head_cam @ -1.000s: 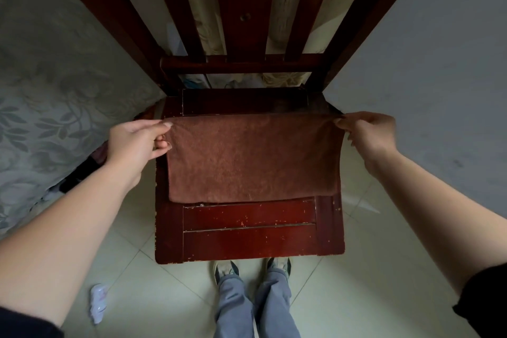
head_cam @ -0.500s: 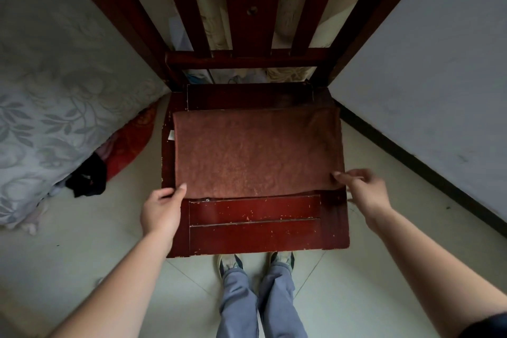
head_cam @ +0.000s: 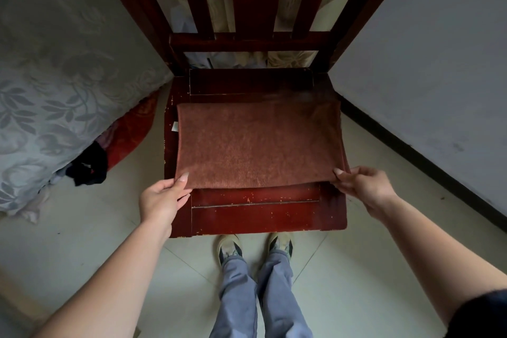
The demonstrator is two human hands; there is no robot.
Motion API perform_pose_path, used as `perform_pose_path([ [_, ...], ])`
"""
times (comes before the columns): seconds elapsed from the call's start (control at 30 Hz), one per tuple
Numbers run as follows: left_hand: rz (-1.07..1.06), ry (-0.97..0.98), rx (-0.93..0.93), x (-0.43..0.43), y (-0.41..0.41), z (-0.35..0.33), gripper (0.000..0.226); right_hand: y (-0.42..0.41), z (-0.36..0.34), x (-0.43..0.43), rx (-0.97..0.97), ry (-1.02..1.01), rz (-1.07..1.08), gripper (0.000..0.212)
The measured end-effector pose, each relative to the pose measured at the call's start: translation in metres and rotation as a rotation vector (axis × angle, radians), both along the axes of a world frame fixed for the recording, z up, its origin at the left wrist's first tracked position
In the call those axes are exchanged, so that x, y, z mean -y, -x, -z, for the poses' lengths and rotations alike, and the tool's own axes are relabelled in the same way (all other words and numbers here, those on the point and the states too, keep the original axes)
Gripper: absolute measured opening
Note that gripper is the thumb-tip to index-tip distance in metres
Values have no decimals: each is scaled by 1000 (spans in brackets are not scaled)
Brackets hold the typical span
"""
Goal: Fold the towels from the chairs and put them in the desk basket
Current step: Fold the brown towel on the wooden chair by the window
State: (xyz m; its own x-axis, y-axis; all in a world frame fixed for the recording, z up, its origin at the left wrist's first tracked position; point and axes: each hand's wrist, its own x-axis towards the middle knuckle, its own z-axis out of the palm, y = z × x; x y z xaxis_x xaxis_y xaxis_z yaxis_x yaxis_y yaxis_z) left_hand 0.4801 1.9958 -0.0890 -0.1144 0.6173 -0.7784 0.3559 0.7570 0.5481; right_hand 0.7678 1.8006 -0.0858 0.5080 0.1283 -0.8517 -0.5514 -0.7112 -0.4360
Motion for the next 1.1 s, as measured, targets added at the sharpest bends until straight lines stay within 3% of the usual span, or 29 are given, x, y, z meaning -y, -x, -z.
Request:
perform_pose_path([
  [0.37, 96, 143, -55, 54, 34, 3, 43, 28, 11, 53, 96, 108, 75, 23],
  [0.47, 171, 100, -105, 55, 31, 6, 46, 27, 11, 48, 71, 65, 124, 44],
  [0.63, 342, -38, -218, 48, 26, 11, 34, 28, 7, 32, 115, 60, 138, 36],
  [0.77, 465, -67, -56, 49, 22, 7, 56, 30, -8, 16, 88, 34, 192, 28],
  [0.93, 564, 14, -6, 43, 28, 9, 46, 45, -30, -8, -11, -127, 169, 36],
  [1.1, 513, 73, 68, 38, 28, 7, 39, 81, -45, -40, -19, -263, -71, 33],
])
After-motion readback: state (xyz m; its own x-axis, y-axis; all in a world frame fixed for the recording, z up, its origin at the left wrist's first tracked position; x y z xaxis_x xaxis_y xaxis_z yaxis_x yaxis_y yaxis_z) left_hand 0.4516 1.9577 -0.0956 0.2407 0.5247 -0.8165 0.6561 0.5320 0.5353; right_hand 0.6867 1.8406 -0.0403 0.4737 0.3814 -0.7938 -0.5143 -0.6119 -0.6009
